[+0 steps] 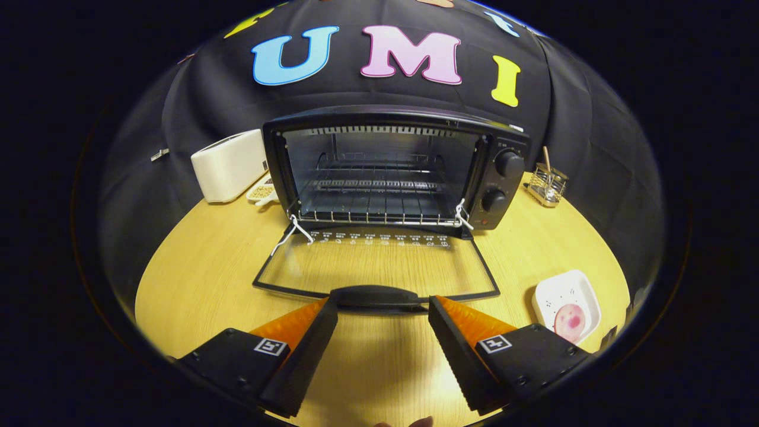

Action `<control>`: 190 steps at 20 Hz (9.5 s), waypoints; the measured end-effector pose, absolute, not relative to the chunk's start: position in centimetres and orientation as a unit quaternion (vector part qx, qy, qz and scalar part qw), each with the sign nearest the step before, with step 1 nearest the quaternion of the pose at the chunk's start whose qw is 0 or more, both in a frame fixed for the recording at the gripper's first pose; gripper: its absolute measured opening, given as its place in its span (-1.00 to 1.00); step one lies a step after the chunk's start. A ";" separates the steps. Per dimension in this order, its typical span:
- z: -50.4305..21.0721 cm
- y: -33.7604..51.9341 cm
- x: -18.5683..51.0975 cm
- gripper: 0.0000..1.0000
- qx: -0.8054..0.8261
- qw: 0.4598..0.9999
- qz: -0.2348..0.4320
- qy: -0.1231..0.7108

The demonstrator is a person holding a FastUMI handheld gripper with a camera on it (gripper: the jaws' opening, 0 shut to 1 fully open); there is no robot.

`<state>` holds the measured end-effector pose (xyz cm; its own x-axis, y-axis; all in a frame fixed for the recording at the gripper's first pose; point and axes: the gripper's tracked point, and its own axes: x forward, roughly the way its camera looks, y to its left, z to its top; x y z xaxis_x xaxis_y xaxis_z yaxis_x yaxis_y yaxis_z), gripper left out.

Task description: Open the toaster oven, put the food inside, and close the toaster oven door.

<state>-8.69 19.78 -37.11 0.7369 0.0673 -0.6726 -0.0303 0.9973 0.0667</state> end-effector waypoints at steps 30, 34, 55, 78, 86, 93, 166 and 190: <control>-40.9 -13.8 -11.0 0.99 0.066 0.755 0.095 0.646; -44.0 -14.1 -11.3 0.61 0.067 0.729 0.096 0.674; -42.2 -13.4 -11.9 -0.90 0.361 0.678 0.141 0.625; -33.4 12.9 -8.1 -0.90 0.581 0.659 -0.091 0.469; -35.3 17.7 -1.2 -0.90 0.624 0.636 -0.226 0.393; -37.2 19.9 2.9 -0.90 0.628 0.630 -0.283 0.358; -39.0 21.9 -9.1 0.93 0.048 0.879 0.021 0.473; -19.5 15.8 -0.5 0.94 0.039 0.977 0.030 0.209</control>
